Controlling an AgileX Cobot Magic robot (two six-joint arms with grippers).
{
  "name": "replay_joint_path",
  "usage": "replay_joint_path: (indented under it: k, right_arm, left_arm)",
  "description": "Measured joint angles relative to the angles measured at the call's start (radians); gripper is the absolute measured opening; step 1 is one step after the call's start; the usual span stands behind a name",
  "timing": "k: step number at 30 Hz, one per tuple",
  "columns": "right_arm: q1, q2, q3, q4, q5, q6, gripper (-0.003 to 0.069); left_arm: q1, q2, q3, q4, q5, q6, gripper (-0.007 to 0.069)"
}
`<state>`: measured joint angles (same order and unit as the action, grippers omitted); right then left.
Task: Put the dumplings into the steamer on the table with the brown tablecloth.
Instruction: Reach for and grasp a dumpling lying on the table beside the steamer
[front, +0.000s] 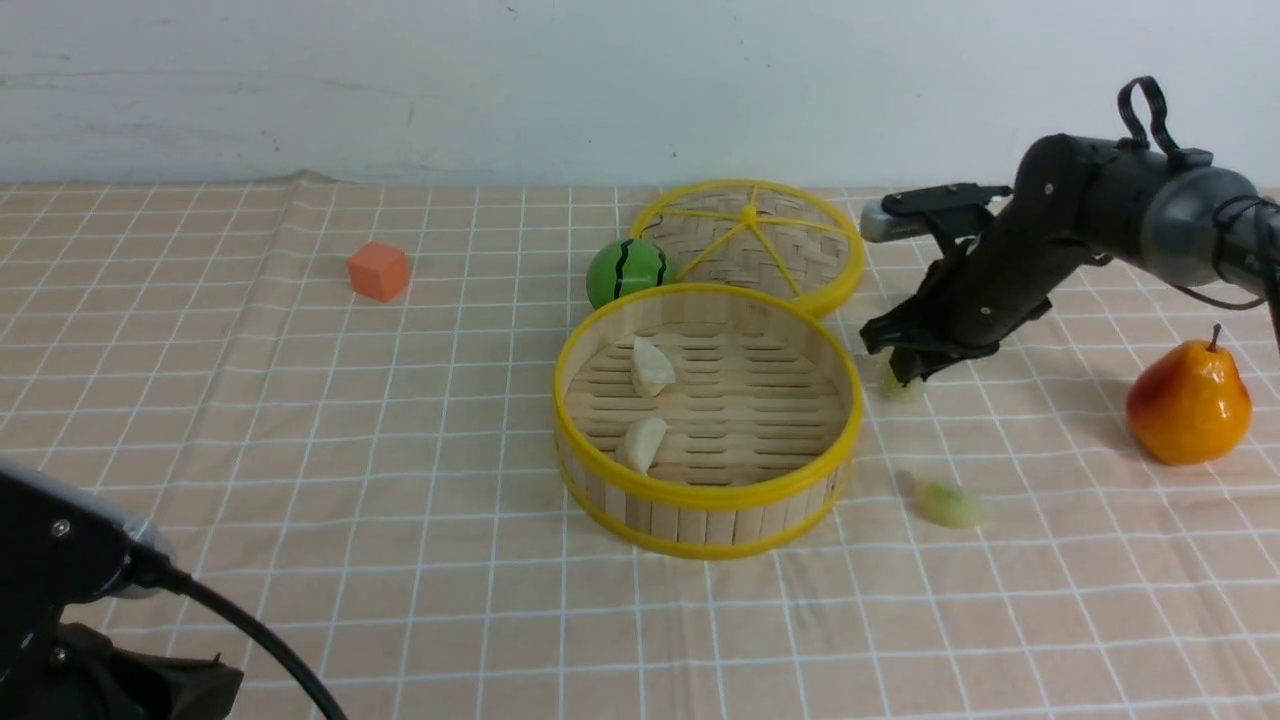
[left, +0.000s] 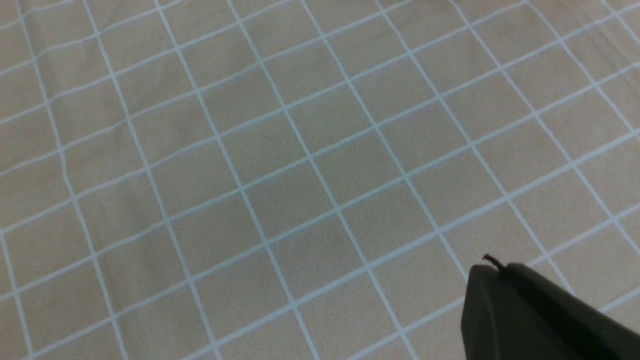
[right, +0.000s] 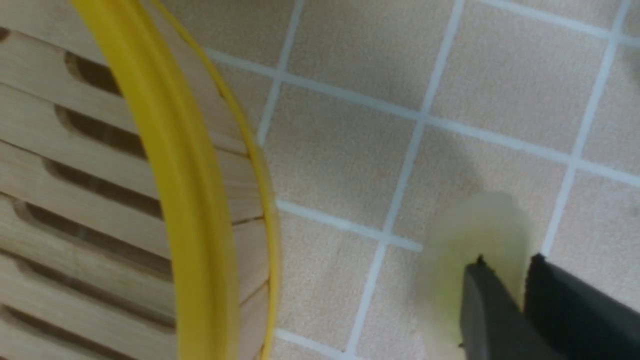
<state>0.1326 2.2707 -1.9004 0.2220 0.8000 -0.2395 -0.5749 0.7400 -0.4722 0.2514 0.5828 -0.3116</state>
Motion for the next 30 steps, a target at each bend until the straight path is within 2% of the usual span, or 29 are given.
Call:
replay_joint_path:
  k: [2, 3, 9, 11, 13, 14, 18, 21, 23, 27, 30]
  right_arm:
    - [0.0, -0.022, 0.0, 0.0, -0.001, 0.0, -0.0003]
    - [0.0, -0.036, 0.0, 0.0, -0.001, 0.0, -0.0013]
    - [0.0, -0.105, -0.001, -0.001, -0.028, 0.0, -0.0013]
    - [0.0, -0.103, -0.002, -0.001, -0.03, 0.002, 0.0006]
    - [0.0, -0.08, -0.002, -0.001, -0.025, 0.027, 0.0067]
    - [0.0, -0.077, -0.002, -0.001, -0.025, 0.029, 0.0067]
    - [0.0, 0.008, -0.001, 0.002, -0.022, 0.11, 0.0278]
    - [0.0, 0.044, -0.001, 0.032, -0.027, 0.115, 0.036]
    - [0.0, 0.049, -0.002, 0.049, -0.037, 0.081, 0.0357]
    - [-0.001, 0.054, -0.011, 0.066, -0.04, -0.002, 0.0239]
    - [-0.001, 0.05, -0.023, 0.067, -0.002, -0.033, 0.0242]
  left_arm:
    - [0.0, 0.0, 0.0, 0.0, 0.001, 0.0, -0.0014]
    - [0.0, 0.0, 0.0, 0.0, 0.001, 0.0, -0.0014]
    - [0.0, 0.0, 0.0, 0.0, 0.003, 0.0, -0.0014]
    - [0.0, 0.0, 0.0, -0.001, 0.003, 0.0, -0.0014]
    - [0.0, 0.0, 0.0, -0.001, 0.003, 0.0, -0.0014]
    - [0.0, 0.0, 0.0, -0.001, 0.003, 0.0, -0.0014]
    - [0.0, 0.0, 0.0, -0.002, 0.003, 0.0, -0.0014]
    - [0.0, 0.0, 0.0, -0.002, 0.003, 0.0, -0.0014]
    - [0.0, 0.0, 0.0, -0.002, 0.003, 0.0, -0.0014]
    - [0.0, 0.0, 0.0, -0.002, 0.003, 0.0, -0.0013]
    - [0.0, 0.0, 0.0, -0.002, 0.003, 0.0, -0.0011]
